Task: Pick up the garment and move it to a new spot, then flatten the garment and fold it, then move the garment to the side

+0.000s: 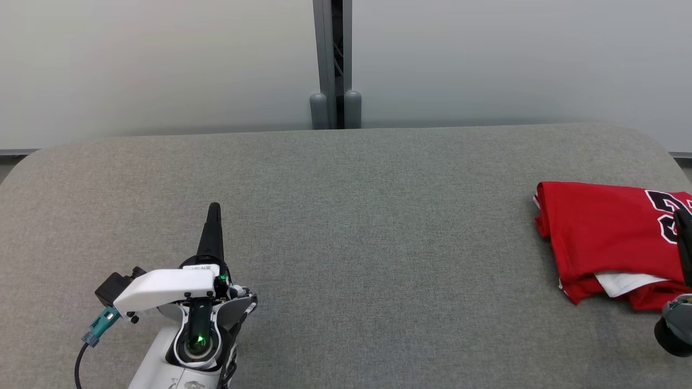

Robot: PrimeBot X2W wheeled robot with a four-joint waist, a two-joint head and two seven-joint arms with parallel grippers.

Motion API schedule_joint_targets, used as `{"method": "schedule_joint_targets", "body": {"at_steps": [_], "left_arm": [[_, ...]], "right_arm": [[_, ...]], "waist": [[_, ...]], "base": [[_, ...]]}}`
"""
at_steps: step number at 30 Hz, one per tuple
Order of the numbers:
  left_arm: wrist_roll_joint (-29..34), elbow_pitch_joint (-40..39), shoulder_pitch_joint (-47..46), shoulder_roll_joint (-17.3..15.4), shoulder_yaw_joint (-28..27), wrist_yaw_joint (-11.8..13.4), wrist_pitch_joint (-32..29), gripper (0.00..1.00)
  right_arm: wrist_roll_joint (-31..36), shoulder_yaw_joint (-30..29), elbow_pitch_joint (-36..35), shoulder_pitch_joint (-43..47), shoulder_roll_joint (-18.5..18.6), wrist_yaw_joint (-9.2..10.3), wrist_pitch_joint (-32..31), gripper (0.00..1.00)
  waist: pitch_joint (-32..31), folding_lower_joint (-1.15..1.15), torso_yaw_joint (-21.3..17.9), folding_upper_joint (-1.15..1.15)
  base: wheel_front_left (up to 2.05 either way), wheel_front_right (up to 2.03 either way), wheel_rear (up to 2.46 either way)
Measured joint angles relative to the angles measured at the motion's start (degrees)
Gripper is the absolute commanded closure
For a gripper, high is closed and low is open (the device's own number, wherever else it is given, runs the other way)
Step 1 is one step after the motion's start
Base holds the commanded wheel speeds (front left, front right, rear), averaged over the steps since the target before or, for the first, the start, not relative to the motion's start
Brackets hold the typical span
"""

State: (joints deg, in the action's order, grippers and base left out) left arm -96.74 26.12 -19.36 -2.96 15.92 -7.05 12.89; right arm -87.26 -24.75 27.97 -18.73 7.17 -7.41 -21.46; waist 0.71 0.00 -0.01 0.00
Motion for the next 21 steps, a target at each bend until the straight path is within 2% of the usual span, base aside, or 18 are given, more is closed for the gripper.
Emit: {"method": "schedule_joint_targets", "body": {"at_steps": [5,21], "left_arm": [[-1.7,0.4,-0.9,0.2,0.1,-0.5,0.0,1.0],[-1.7,0.4,-0.9,0.2,0.1,-0.5,0.0,1.0]], "right_arm": [[-1.7,-0.4,0.5,-0.8,0.1,0.0,-0.7,1.0],[-1.9,-0.4,0.6,-0.8,0.2,0.0,-0.7,1.0]], "waist": [[0.0,0.0,0.0,0.0],[0.0,0.0,0.0,0.0]], "base": [[0.0,0.0,0.0],[0.0,0.0,0.0]]}}
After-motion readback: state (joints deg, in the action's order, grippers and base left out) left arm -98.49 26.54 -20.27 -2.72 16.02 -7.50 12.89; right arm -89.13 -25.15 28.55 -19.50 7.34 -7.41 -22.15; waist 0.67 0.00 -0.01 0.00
